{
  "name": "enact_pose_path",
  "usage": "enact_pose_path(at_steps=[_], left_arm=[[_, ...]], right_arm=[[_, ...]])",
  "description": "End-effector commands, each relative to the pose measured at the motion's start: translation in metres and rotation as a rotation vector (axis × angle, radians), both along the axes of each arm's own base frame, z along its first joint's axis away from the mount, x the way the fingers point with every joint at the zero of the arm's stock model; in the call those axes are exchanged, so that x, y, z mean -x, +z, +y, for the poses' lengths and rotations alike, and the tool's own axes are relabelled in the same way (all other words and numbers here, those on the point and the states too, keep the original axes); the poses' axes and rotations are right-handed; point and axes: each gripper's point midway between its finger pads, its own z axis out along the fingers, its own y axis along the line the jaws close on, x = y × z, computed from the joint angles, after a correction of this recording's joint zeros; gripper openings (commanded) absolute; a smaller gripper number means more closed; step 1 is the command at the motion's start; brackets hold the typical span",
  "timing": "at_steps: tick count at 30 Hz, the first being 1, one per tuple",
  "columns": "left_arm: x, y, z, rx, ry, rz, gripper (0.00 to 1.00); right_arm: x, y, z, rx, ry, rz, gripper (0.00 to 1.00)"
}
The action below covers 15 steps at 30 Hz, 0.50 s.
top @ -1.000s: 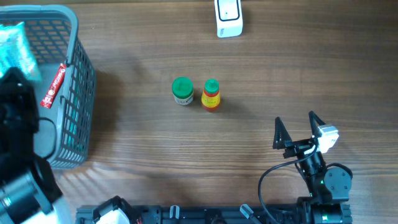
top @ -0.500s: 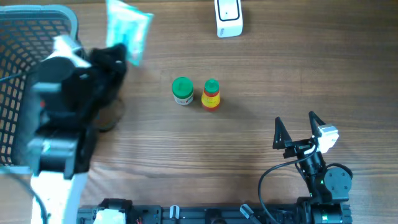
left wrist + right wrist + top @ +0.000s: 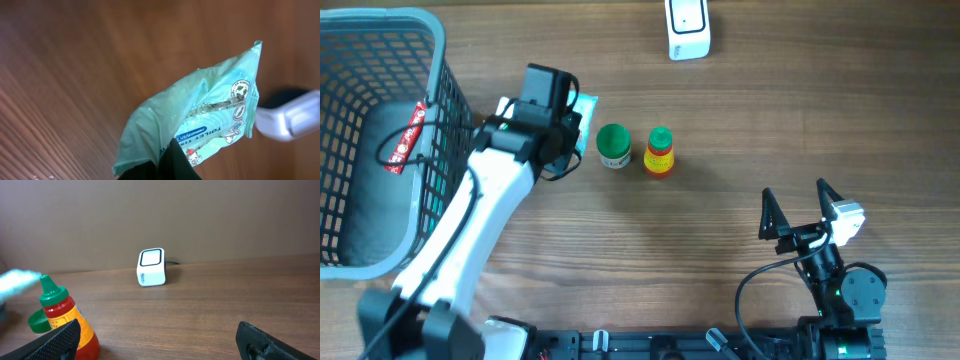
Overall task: Scan the item barcode
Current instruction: 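Carry the tissue pack out and lay it left of the jar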
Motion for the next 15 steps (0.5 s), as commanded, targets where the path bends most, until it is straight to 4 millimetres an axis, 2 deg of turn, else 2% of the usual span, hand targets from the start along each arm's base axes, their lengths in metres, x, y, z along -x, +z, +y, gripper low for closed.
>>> enact_pose_path(at_steps=[1,6,8,15], left_arm=[[-0.006,-0.03,0.004,0.004,0.156,0.072,0.04],[-0.002,-0.068,-0.005,-0.036,0.133,0.173,0.04],[-0.001,-0.084,-0.016,-0.035,0.106,0.209,0.04],[-0.001,-0.107,-0.056,-0.039,0.008,0.21,0.04]], right_arm=[[0.0,0.002,-0.001,-0.006,-0.006,-0.007,1.0],[0.0,0.002,-0.001,-0.006,-0.006,-0.007,1.0],[0.0,0.002,-0.001,-0.006,-0.006,-0.007,1.0],[0.0,0.002,-0.001,-0.007,-0.006,-0.007,1.0]])
